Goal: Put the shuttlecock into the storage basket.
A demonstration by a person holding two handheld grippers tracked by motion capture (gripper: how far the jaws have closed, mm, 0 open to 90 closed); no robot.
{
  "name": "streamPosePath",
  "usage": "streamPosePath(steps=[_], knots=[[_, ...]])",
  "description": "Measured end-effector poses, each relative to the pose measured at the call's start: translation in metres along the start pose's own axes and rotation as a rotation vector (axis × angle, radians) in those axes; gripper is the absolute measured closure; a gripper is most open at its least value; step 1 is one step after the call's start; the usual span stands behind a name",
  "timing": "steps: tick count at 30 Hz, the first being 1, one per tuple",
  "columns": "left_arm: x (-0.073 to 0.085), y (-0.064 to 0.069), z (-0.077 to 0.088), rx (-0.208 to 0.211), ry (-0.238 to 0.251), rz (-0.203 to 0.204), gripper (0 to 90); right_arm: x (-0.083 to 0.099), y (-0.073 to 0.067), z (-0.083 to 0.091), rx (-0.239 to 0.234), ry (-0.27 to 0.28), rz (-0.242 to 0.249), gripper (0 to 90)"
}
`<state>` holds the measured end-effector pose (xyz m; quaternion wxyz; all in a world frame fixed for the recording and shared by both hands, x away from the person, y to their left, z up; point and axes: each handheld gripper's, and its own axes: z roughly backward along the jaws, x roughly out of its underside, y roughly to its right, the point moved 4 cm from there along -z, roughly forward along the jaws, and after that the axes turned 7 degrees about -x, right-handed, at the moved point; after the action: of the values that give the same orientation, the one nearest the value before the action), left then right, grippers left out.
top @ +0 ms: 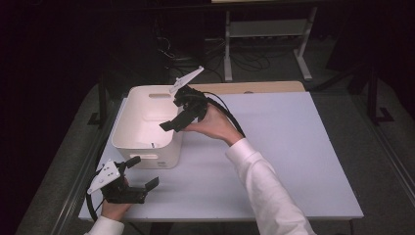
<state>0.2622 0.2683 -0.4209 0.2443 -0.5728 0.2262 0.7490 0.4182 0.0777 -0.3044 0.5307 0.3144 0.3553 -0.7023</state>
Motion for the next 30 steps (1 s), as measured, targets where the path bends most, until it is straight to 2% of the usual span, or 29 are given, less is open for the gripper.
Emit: streamPosePath(steps=[7, 10, 11, 14, 21, 30], knots=[[0.0, -0.001, 0.0, -0.005, -0.003, -0.001, 0.0, 0.009, 0.004, 0.016, 0.022, 0.02, -0.01, 0.0], [0.001, 0.0, 0.0, -0.007, -0.001, 0.002, 0.0, 0.012, 0.004, 0.021, 0.024, 0.032, -0.032, 0.0], [0.001, 0.0, 0.0, -0.006, 0.0, 0.001, 0.0, 0.014, 0.005, 0.023, 0.026, 0.03, -0.013, 0.0], [0.0, 0.001, 0.0, -0.006, -0.003, -0.004, 0.0, 0.017, 0.004, 0.027, 0.021, 0.038, -0.025, 0.0], [0.0, -0.001, 0.002, -0.015, 0.0, -0.004, 0.0, 0.024, 0.004, 0.038, 0.032, 0.059, -0.011, 0.0], [0.0, -0.001, 0.001, -0.012, 0.01, 0.008, 0.0, 0.038, 0.004, 0.055, 0.041, 0.108, -0.037, 0.0]])
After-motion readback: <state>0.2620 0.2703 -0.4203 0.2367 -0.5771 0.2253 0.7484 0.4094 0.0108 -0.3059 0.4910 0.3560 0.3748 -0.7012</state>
